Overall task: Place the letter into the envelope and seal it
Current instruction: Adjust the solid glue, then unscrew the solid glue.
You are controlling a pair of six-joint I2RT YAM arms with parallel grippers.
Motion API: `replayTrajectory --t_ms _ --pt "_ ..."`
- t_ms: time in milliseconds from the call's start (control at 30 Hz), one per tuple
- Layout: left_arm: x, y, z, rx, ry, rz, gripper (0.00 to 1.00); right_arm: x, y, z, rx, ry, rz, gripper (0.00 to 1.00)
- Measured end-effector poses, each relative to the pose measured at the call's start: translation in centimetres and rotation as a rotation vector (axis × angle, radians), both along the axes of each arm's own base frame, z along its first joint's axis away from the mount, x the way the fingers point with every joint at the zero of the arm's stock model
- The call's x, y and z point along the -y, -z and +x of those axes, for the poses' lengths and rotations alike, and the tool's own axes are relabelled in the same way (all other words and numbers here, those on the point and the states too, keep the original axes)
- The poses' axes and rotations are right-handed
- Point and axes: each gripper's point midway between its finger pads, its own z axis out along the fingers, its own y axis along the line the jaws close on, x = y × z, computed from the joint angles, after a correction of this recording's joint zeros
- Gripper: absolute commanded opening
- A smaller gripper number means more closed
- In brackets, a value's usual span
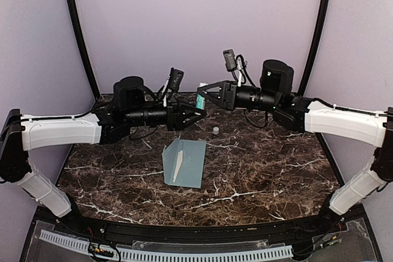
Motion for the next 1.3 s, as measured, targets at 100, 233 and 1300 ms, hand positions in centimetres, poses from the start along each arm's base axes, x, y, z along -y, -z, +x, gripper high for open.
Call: replayTrajectory --t_ms 100,233,1300 --pt "0.1 -0.4 -0.5 -0.004 0.028 -0.019 0.49 0.2 -0.2 -0.2 0.0 -0.029 0.008 0.04" --pt "0.3 -1.0 -1.5 -0.018 0.089 -0.044 0.5 0.8 -1.0 -0.9 0.008 -0.088 0.037 0.04" --pt "0.8 -3.4 -5.7 -0.094 0.361 -0.162 0.36 1.6 -3.8 -5.3 0.042 -0.34 0.125 0.04"
